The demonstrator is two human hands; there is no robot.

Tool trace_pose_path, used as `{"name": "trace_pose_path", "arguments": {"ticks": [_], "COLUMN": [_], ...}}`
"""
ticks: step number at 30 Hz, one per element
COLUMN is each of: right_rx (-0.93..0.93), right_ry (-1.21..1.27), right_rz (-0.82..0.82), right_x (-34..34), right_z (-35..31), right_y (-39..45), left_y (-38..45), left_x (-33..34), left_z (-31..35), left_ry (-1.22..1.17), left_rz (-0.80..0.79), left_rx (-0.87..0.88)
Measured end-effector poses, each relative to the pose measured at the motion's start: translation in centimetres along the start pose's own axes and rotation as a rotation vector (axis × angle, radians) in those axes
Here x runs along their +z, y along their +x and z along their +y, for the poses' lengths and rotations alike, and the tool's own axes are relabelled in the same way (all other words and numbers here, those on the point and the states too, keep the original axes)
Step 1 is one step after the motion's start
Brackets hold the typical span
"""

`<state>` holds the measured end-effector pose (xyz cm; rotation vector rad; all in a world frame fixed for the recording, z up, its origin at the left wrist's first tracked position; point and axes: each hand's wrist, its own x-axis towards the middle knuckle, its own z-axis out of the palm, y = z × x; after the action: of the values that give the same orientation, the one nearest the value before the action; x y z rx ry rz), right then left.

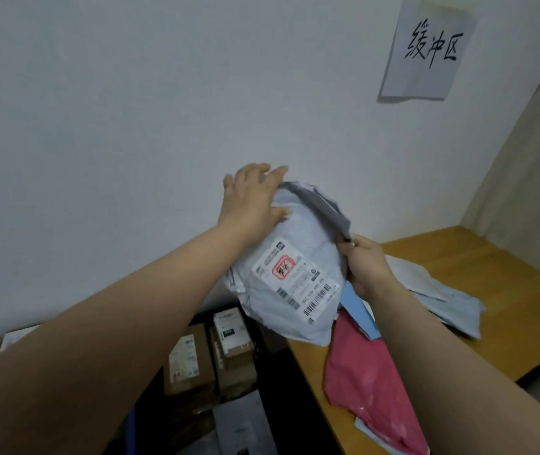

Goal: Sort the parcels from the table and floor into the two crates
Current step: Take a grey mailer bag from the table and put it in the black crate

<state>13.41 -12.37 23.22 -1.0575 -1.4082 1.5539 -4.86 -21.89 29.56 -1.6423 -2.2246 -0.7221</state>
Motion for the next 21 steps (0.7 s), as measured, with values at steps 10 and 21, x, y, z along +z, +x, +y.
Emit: {"name": "trace_pose_path", "arguments": {"ticks": [10,21], "right_rx": [-0.023,-0.01], "right_ry": [0.549,0.646], "right_rz": [0.103,0.094], "right_x": [-5.6,-10.0], "right_z": [-0.4,0.7], "right_y": [2.2,2.8], "left_y": [-0.7,0.0], "left_x": [4.5,5.8], "left_z": [2.3,9.1], "left_ry": [-0.712,-1.209], "left_rz": [-0.084,0.027], "left_rx": [-0.653,-0.396]}}
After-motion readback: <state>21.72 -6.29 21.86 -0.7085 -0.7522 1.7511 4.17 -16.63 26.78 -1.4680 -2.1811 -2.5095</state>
